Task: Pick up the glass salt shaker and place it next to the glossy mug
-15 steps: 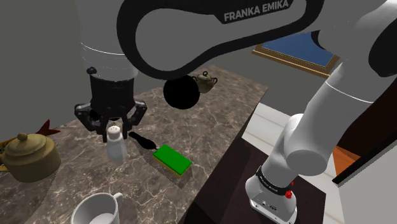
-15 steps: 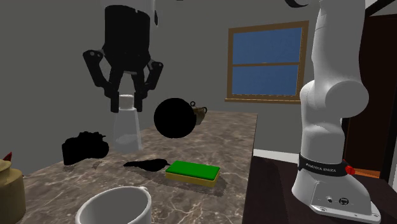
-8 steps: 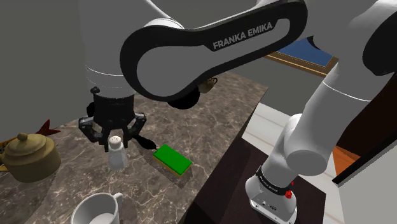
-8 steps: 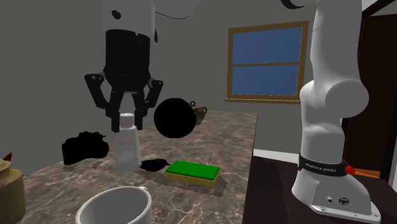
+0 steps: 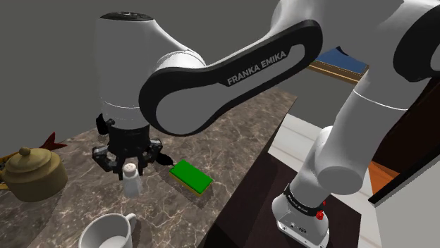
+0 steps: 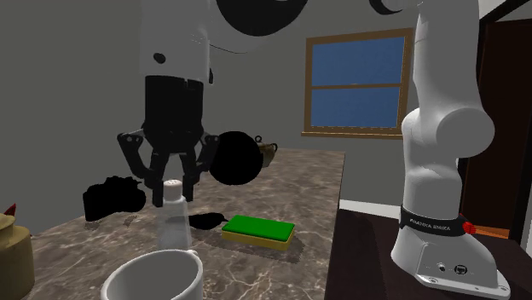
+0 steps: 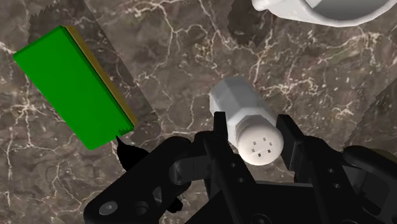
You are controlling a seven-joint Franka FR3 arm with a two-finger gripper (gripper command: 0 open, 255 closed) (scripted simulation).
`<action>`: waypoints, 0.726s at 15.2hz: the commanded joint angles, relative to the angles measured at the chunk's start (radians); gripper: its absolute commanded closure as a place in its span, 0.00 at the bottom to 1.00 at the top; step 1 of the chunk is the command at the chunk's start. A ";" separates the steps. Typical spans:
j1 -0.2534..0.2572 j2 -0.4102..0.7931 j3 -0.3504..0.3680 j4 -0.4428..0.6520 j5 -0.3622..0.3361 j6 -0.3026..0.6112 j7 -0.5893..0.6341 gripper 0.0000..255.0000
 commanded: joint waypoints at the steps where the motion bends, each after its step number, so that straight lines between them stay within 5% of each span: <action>1: 0.001 0.015 0.000 -0.013 -0.011 0.026 0.006 1.00; 11: 0.006 0.056 -0.003 -0.047 -0.043 0.093 0.028 1.00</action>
